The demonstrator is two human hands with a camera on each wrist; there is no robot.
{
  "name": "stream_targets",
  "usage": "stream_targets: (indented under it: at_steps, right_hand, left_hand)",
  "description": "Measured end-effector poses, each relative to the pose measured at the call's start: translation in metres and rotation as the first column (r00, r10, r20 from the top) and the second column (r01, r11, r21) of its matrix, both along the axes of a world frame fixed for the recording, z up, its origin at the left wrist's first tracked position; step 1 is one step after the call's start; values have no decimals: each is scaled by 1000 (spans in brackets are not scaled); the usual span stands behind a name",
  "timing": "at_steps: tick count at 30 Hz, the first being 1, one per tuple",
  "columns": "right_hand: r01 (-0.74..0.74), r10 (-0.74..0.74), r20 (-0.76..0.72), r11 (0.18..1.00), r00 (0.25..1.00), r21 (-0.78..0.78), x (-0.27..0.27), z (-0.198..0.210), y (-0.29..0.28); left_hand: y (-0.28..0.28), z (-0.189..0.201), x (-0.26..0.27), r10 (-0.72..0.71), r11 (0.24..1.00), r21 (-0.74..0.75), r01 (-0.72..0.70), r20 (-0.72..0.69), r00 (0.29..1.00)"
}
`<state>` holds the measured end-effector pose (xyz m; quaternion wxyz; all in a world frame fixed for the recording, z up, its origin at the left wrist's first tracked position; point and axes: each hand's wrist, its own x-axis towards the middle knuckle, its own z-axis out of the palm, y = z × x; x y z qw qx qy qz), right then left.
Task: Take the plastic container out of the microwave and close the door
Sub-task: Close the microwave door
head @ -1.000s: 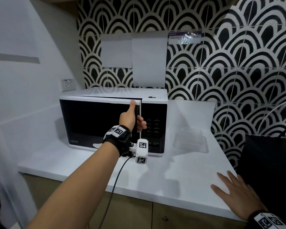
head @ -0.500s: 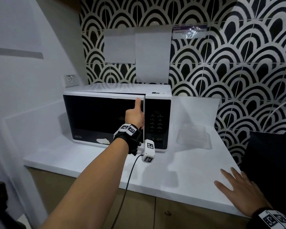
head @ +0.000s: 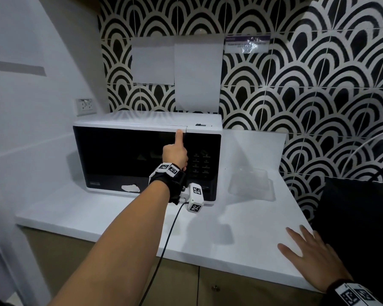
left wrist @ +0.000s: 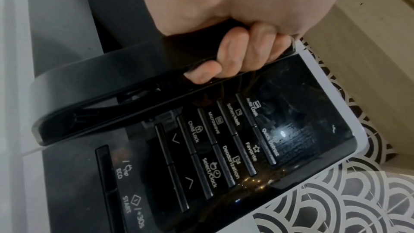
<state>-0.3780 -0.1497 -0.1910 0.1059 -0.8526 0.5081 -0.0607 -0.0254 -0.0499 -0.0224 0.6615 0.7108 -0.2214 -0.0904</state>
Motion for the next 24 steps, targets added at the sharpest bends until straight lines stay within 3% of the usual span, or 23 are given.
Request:
stream_targets:
  at_steps: [14,20,24]
  right_hand:
    - [-4,4,60,1000,998,2,-1,4,5]
    - [-2,5,71,999,997,-36,1,3,2]
    - [31,-29,20,996,999,-88,5,-2,-7]
  left_hand:
    - [4,2,-3,-19,1000,-23,19,11,1000]
    - [-3,-2,1,-138,965,-246,93,-172,975]
    - [-4,-5,4,-127,965,-247,89,-144,981]
